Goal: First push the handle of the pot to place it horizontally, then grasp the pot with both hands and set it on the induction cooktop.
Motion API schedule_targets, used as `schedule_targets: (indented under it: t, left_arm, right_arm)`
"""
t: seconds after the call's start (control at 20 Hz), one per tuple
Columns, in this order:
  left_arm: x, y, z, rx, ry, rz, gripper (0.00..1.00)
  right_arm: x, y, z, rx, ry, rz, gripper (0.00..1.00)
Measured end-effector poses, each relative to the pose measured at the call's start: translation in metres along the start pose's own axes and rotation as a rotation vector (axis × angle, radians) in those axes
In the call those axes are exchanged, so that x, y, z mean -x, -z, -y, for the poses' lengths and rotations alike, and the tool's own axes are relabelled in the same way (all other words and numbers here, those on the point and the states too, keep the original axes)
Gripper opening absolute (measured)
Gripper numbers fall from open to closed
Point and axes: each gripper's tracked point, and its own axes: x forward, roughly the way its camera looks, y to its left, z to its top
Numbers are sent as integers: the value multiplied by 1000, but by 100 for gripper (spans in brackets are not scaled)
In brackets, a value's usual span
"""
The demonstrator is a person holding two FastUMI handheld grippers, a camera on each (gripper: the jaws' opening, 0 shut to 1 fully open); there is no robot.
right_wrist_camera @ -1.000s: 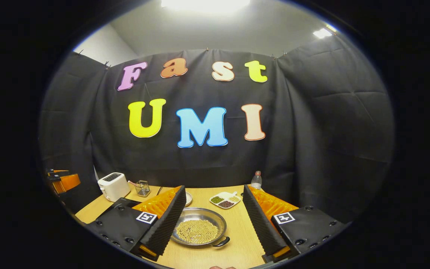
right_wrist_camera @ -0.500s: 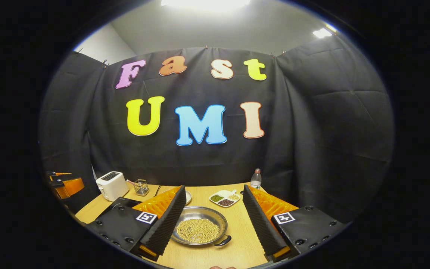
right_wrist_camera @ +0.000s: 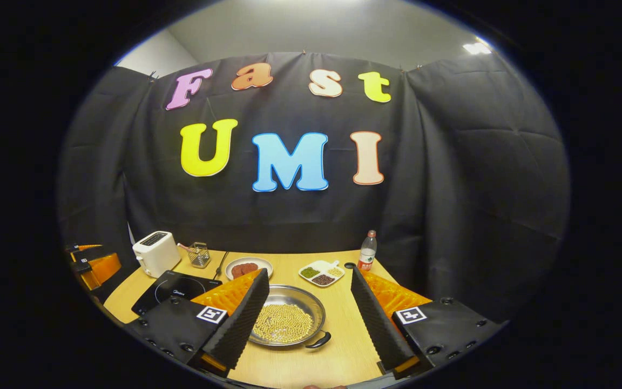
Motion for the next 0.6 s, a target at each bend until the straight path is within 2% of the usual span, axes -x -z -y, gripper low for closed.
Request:
schedule_targets:
  t: [0.25,0.3,0.35,0.4,0.6]
  left_arm:
    - [-2,2,-3,22,-6,-6,81]
    - [-2,3,-7,18,-10,-7,84]
    - [-1,4,-9,18,-14,-10,81]
    - [0,8,-10,25,-15,-17,84]
    - [4,19,-17,35,-32,-41,81]
  right_arm:
    - [-12,15,-5,0,-48,-80,97]
    - [-14,20,-7,6,-55,-98,98]
    - [-16,24,-9,15,-65,-117,98]
    - [-19,29,-12,26,-77,-135,98]
    - [-25,56,-28,60,-130,-226,96]
